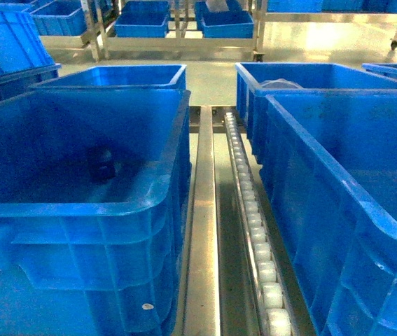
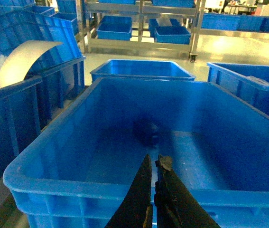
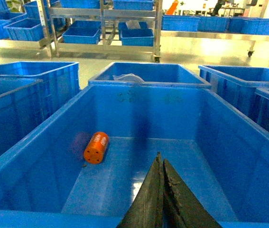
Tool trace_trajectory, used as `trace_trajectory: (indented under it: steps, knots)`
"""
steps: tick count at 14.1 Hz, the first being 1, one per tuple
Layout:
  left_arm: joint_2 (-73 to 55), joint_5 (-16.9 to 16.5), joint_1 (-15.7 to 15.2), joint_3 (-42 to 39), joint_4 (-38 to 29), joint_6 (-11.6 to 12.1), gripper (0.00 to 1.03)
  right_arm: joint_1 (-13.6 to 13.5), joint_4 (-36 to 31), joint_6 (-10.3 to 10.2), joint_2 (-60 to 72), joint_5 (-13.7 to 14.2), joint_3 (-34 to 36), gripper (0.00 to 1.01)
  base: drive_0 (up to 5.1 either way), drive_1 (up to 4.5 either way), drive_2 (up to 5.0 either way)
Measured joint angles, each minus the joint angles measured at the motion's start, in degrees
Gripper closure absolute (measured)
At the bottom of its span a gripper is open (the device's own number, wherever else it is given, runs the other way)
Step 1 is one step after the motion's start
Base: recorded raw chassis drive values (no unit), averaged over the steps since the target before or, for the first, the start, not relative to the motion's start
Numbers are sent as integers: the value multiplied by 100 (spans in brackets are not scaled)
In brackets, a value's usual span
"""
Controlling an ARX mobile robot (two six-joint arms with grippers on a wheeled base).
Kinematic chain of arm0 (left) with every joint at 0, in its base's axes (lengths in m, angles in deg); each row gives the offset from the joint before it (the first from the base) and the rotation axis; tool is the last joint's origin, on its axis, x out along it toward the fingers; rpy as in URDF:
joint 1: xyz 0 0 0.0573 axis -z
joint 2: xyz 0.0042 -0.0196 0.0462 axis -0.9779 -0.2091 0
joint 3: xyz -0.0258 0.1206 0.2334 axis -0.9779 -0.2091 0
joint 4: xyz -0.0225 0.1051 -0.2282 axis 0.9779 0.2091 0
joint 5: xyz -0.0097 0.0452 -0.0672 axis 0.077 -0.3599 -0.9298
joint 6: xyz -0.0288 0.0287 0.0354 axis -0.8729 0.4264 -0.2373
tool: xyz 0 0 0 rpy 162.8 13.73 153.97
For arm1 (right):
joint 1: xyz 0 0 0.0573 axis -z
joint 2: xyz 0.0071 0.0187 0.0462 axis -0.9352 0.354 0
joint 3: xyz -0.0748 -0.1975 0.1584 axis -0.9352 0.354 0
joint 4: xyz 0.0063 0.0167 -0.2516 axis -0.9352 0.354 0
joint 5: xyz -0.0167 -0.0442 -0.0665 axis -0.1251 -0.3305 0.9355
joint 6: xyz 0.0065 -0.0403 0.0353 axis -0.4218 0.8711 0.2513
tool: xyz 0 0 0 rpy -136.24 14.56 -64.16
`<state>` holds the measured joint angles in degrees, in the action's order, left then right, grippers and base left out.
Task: Sort blue parts and orange caps into right shelf containers
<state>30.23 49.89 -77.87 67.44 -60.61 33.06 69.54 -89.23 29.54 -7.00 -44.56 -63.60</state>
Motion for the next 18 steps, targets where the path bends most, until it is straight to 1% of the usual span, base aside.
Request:
trace_trajectory:
  steps: [5, 9, 13, 14, 15, 16, 17, 18]
  knots:
    - [1113, 0, 0, -2, 1060, 0, 101, 0, 1023, 0, -1045, 0, 2, 100, 0, 0, 0]
    - [1729, -2, 0, -2, 1655, 0, 101, 0, 1593, 0, -1615, 0, 2, 100, 0, 0, 0]
    - [2157, -2, 0, 0, 2081, 0, 101, 0, 1985, 0, -2011, 0, 2, 100, 0, 0, 0]
    - [2319, 0, 0, 0, 2308, 2, 101, 0, 2881, 0, -2601, -24, 0, 100, 0, 0, 0]
    - [2852, -31, 0, 0, 3084, 2, 101, 0, 2962, -2, -2970, -11, 0, 100, 0, 0, 0]
    - [3128, -11, 0, 7, 3023, 7, 101, 0, 2975, -4, -2959, -15, -2, 100, 0, 0, 0]
    - [3130, -13, -7, 0, 3178, 17, 101, -2, 3025, -4, -2957, -9, 2, 100, 0, 0, 0]
    - [3130, 2, -7, 0, 3156, 15, 101, 0, 2959, -4, -2957, -15, 0, 100, 0, 0, 0]
